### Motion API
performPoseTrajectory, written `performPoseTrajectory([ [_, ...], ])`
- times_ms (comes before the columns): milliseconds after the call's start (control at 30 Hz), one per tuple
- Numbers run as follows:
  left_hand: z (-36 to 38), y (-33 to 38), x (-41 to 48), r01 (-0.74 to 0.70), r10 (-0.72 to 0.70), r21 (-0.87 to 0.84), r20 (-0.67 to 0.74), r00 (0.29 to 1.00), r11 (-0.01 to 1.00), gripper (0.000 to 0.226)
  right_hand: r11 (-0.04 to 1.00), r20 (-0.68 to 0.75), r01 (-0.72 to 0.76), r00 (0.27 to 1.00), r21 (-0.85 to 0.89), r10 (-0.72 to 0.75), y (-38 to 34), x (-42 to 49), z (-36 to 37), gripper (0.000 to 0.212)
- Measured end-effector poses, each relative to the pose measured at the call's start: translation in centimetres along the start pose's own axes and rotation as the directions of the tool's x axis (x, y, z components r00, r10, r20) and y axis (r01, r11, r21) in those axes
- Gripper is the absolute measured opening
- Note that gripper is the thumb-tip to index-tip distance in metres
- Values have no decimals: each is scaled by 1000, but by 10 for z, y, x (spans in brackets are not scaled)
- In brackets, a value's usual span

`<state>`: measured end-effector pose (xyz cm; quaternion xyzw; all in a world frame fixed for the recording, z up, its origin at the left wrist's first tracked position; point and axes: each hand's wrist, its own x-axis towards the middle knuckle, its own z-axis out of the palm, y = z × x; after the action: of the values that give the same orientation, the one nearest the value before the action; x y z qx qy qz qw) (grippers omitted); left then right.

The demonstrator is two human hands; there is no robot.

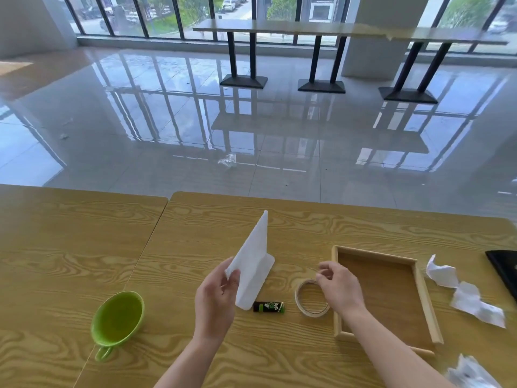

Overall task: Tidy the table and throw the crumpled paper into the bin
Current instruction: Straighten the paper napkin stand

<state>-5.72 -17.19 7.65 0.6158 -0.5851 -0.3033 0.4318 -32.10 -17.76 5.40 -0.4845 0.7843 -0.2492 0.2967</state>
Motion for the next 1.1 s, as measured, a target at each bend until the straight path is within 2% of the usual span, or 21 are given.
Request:
performPoseTrajectory([
  [100, 1, -1, 3, -60, 58, 67, 28, 998, 996, 31, 980, -49, -85, 996, -179, 78, 39, -10, -7, 40],
  [233, -8, 1, -3, -91, 85, 110, 58, 995, 990, 30, 934, 79, -164, 977, -317, 199, 69, -23, -3, 61],
  [300, -17, 1, -13, -93, 88, 132, 45, 995, 987, 31, 924, 104, -143, 976, -355, 191, 73, -30, 3, 55],
  [400, -25, -1, -34, -92, 88, 177, 29, 996, 980, 33, 923, 109, -90, 984, -375, 140, 73, -38, 10, 23],
  [467, -23, 1, -47, -100, 96, 196, 28, 995, 976, 36, 921, 128, -82, 982, -381, 141, 71, -45, 15, 13],
  [600, -6, 11, -59, -109, 102, 187, 45, 994, 976, 46, 933, 152, -67, 980, -353, 128, 67, -59, 29, 8],
  [900, 3, 12, -43, -95, 97, 185, -2, 995, 978, 48, 959, 203, -21, 976, -284, 82, 40, -70, 60, 6],
  [1100, 9, 11, -34, -103, 107, 184, -11, 994, 977, 49, 970, 187, -18, 980, -241, 65, 18, -73, 82, 9],
])
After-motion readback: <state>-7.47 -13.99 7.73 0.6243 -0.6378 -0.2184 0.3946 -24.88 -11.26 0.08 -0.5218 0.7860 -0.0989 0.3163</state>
